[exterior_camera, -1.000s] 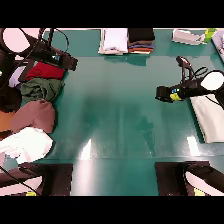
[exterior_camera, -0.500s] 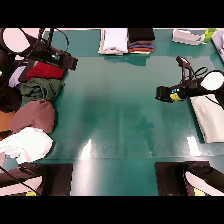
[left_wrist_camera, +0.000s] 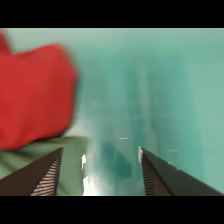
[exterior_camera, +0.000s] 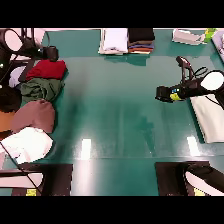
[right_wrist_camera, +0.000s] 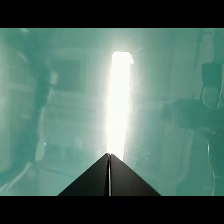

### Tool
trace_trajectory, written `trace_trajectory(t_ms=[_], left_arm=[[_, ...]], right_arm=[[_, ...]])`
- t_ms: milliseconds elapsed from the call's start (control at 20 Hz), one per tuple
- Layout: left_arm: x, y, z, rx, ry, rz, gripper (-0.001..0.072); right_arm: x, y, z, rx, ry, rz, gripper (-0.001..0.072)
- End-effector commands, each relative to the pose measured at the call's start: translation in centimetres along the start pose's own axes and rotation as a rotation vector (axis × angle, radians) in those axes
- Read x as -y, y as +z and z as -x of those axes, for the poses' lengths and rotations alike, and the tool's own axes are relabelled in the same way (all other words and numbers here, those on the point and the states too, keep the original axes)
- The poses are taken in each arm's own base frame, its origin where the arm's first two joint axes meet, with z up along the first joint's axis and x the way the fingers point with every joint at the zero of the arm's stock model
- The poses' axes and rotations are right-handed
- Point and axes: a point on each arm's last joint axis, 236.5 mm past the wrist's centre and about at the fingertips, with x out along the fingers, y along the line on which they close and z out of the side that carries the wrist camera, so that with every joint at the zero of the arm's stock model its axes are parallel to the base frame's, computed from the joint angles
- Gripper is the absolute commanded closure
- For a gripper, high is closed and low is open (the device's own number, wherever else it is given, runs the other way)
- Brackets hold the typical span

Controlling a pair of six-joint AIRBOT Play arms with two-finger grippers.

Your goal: Fold the shirts.

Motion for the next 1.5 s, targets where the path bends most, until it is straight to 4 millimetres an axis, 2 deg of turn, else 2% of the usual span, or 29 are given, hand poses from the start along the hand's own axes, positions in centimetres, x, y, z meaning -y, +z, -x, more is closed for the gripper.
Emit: trace_trajectory(t_ms=[0, 100, 200, 350, 500, 550, 600, 650, 700, 750, 800, 850, 950, 1050, 1150, 1250, 1300, 1350, 1450], left_arm=[[-7.2, -3.7, -6.3, -0.111, 0.094, 0.112, 0.0133], [-9.7, -5.6, -9.4, -0.149, 0.119, 0.146, 0.0133], [-11.4, -6.5, -11.5, -0.147, 0.136, 0.167, 0.0133], [-12.2, -6.1, -13.4, -0.104, 0.144, 0.169, 0.0134], [-12.2, -7.0, -14.7, -0.119, 0.143, 0.169, 0.0136], [-12.2, -7.2, -14.8, -0.125, 0.142, 0.17, 0.0164], [-12.2, -7.3, -14.7, -0.132, 0.142, 0.17, 0.0369], [-12.2, -7.3, -14.5, -0.145, 0.141, 0.171, 0.0638], [-12.2, -7.1, -14.1, -0.152, 0.141, 0.172, 0.0685], [-12.2, -6.4, -13.4, -0.154, 0.142, 0.173, 0.0685], [-12.3, -4.9, -12.2, -0.131, 0.144, 0.171, 0.0686], [-12.3, -2.5, -10.2, -0.074, 0.147, 0.167, 0.0686], [-11.9, 4.1, -3.6, 0.112, 0.151, 0.143, 0.0686], [-10.0, 10.1, 5.8, 0.308, 0.153, 0.049, 0.0686], [-6.4, 13.4, 15.7, 0.481, 0.13, -0.028, 0.0686], [-2.3, 14.0, 23.1, 0.591, 0.074, -0.08, 0.0686], [-0.1, 13.6, 25.4, 0.612, 0.036, -0.114, 0.0686], [2.3, 12.6, 27.2, 0.609, -0.013, -0.144, 0.0686], [7.2, 10.2, 28.6, 0.559, -0.125, -0.21, 0.0686]], right_arm=[[0.0, 0.0, 0.0, -0.002, 0.0, 0.0, 0.0691], [0.0, 0.0, -0.1, -0.002, 0.0, 0.0, 0.0692], [0.0, 0.0, -0.1, -0.002, 0.0, 0.0, 0.0691], [0.0, 0.0, -0.1, -0.002, -0.001, 0.0, 0.0691], [0.0, 0.0, -0.1, -0.002, -0.001, 0.0, 0.0691], [0.0, 0.0, -0.1, -0.002, 0.0, 0.0, 0.0691], [0.0, 0.0, -0.1, -0.002, 0.0, 0.0, 0.0692], [0.0, 0.0, 0.0, -0.001, 0.0, 0.001, 0.0691], [-0.1, 0.2, 0.1, 0.003, 0.002, 0.002, 0.0692], [-0.4, 0.6, 0.6, 0.015, 0.006, 0.008, 0.0692], [-1.0, 1.4, 1.4, 0.036, 0.014, 0.017, 0.0692], [-1.7, 2.4, 2.5, 0.068, 0.025, 0.03, 0.0692], [-3.6, 4.9, 5.4, 0.15, 0.053, 0.062, 0.0692], [-5.7, 7.8, 9.2, 0.259, 0.087, 0.098, 0.0692], [-7.7, 10.1, 13.2, 0.368, 0.118, 0.132, 0.0692], [-9.4, 11.5, 16.8, 0.454, 0.146, 0.161, 0.0692], [-10.0, 12.0, 18.3, 0.489, 0.157, 0.173, 0.0692], [-10.6, 12.4, 19.7, 0.523, 0.168, 0.184, 0.0692], [-11.6, 13.0, 22.0, 0.577, 0.185, 0.202, 0.0692]])
